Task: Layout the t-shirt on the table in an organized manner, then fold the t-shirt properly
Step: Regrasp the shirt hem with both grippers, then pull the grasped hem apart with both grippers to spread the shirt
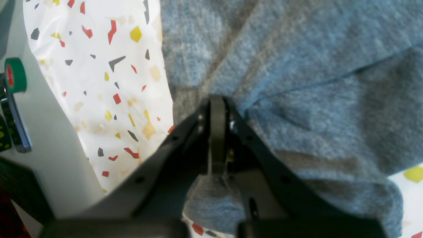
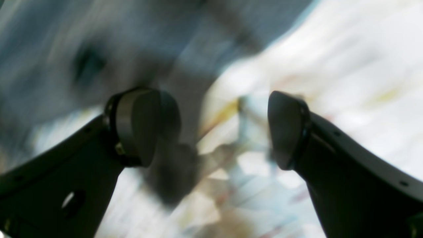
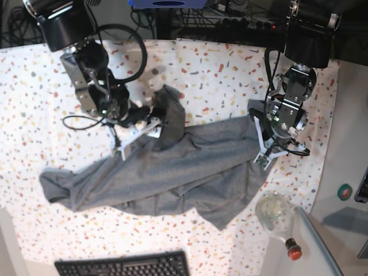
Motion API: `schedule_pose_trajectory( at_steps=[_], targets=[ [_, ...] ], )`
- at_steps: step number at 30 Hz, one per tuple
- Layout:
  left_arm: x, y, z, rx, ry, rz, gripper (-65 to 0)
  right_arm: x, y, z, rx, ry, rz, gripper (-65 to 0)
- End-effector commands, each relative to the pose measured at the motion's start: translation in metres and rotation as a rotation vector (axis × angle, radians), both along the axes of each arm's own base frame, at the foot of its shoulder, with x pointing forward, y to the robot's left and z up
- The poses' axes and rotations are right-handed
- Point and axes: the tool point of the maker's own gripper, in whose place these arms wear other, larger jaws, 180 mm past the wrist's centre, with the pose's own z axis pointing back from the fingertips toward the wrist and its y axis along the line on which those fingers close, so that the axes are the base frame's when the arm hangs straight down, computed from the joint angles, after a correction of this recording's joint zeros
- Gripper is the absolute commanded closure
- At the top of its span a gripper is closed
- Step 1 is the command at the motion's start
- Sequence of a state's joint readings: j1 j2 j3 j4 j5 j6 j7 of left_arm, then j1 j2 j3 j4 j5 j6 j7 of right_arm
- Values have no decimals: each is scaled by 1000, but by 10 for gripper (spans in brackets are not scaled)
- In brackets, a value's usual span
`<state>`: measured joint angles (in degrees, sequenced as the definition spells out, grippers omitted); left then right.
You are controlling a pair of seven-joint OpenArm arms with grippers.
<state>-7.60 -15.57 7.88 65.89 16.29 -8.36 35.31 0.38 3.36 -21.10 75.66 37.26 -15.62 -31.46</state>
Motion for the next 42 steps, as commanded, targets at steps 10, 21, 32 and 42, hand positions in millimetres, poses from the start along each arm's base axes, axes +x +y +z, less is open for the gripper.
schedule_pose_trajectory(
  at_steps=[10,21,32,42],
  targets=[
    [9,1,10,4,-33,-2,0,6,20,19,-13,-40,0,-470],
    [8,-12,25,-5,-75,-29,0,15,2,-12,-106,28,14,-38],
    [-28,-41,43,-48,-123,-97,-26,-26,-54,8,-98,-1,-70,0],
    [-95,-89,66,-140,-118,-225,-650,-34,-68,21,-98,14,-64,0]
  ],
)
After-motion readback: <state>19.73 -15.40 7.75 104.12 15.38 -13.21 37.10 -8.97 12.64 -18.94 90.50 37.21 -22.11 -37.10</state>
